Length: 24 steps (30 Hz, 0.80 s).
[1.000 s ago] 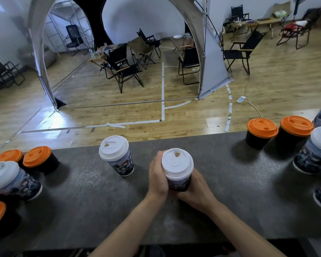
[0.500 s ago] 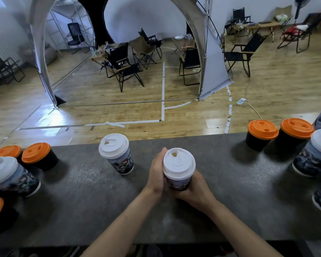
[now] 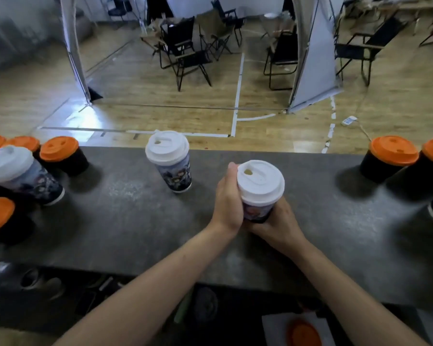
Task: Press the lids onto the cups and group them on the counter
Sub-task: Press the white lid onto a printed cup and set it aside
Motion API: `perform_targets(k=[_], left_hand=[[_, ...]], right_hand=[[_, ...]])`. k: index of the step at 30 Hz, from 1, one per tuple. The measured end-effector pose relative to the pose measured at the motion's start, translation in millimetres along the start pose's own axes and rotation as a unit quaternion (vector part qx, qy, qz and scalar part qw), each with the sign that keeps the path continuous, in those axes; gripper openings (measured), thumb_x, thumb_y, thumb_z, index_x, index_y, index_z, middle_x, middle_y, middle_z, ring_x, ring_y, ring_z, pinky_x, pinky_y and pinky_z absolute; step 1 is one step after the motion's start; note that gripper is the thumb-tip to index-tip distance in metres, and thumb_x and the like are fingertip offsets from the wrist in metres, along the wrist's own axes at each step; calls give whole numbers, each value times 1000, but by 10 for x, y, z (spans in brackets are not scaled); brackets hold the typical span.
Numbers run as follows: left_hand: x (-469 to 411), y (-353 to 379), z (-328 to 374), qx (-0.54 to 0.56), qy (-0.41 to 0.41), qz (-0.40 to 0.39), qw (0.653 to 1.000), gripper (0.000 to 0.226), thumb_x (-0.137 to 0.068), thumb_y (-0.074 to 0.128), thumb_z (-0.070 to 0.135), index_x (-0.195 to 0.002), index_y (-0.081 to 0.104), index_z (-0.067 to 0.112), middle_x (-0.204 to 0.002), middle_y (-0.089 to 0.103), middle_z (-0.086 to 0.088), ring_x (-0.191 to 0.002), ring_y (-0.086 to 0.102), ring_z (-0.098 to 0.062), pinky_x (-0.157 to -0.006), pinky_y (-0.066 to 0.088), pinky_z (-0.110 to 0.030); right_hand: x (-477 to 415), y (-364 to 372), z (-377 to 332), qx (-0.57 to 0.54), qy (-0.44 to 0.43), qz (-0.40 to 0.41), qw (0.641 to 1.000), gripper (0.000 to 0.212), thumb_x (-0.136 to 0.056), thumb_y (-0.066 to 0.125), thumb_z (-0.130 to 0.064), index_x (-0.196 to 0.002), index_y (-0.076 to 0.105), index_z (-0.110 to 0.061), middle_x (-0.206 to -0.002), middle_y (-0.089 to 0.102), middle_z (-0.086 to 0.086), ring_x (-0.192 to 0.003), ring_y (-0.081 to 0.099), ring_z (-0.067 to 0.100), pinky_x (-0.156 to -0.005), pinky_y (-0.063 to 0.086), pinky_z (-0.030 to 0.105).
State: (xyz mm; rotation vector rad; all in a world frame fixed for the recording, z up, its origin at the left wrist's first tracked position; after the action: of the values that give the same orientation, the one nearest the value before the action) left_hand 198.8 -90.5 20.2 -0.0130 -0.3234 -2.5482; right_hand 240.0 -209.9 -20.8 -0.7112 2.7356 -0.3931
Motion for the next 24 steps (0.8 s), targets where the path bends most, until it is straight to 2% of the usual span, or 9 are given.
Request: perform_targets(k=[3,5,7,9,12,15,18,22,24], left_hand=[[-57,69,9,-6,-24,-29,999,41,-105,41,38,-90,72,16,-91,74,0,-92,67,-11,-85,51,-26],[-108,136,-29,16,-103,-93,990,45,-104,43,42,-101,70,7,-96,73,-11,-95,68,-20,-85,52,-29],[-142,190,-14,20,-136,-135,981,47,-108,38,38,-99,68,3,-89,74,-9,-84,70,-17,-79,55,-27],[-165,148,21,8,-94,-85,992,46,-110,36,29,-84,70,10,-76,74,1,-73,69,-7,-72,53,-23],[-46,44,79,-15,-17,24,999,49,-111,34,26,-84,73,15,-78,76,6,-78,70,-5,-74,53,-21],[-124,117,0,3,-84,-49,995,49,-109,39,34,-84,75,13,-85,77,-3,-82,71,-13,-81,53,-29],[-216,157,12,4,-127,-131,983,43,-97,53,45,-82,76,13,-88,74,-9,-85,68,-21,-83,50,-35],[-139,99,98,-6,-16,-18,1000,44,-109,40,23,-80,71,13,-76,73,5,-76,66,-8,-74,51,-24],[-73,102,87,-12,-2,-2,1000,44,-110,38,21,-84,72,13,-78,74,6,-77,67,-6,-75,52,-23]], right_hand=[[-4,-86,-20,-15,6,16,1000,99,-60,90,-45,-145,52,-14,-140,61,-11,-129,57,-2,-104,48,18],[1,-112,-27,-3,23,14,1000,96,-59,90,-45,-143,54,-14,-137,64,-9,-127,59,1,-104,50,24],[4,-88,-13,10,37,-1,999,93,-61,89,-47,-142,56,-16,-136,65,-9,-125,60,2,-105,52,32],[-5,-66,-25,20,32,-5,999,91,-64,88,-46,-143,53,-19,-138,63,-10,-127,59,3,-105,52,34],[-17,-85,-41,21,28,15,999,86,-65,90,-32,-141,50,-21,-136,63,-12,-126,58,2,-102,53,34],[0,-109,-26,10,33,20,999,87,-64,89,-36,-141,53,-18,-134,64,-15,-124,59,-2,-104,52,28],[8,-90,-22,9,38,9,999,83,-66,92,-40,-139,56,-21,-133,66,-16,-124,61,2,-103,54,38],[-29,-80,-45,10,31,17,999,86,-67,92,-43,-142,54,-23,-139,63,-15,-129,59,5,-105,52,40],[-22,-98,-21,10,36,26,999,82,-67,92,-40,-139,57,-22,-136,65,-15,-127,60,4,-104,53,39]])
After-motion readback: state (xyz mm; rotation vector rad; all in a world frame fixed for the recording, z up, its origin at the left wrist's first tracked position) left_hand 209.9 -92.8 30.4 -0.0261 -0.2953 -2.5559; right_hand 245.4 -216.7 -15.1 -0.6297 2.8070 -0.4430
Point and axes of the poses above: each hand's wrist, its own x-axis away from the middle knuckle, its own y-axis out of the palm, z = x × y, the point moved 9 cm from there along -x, towards the middle knuckle
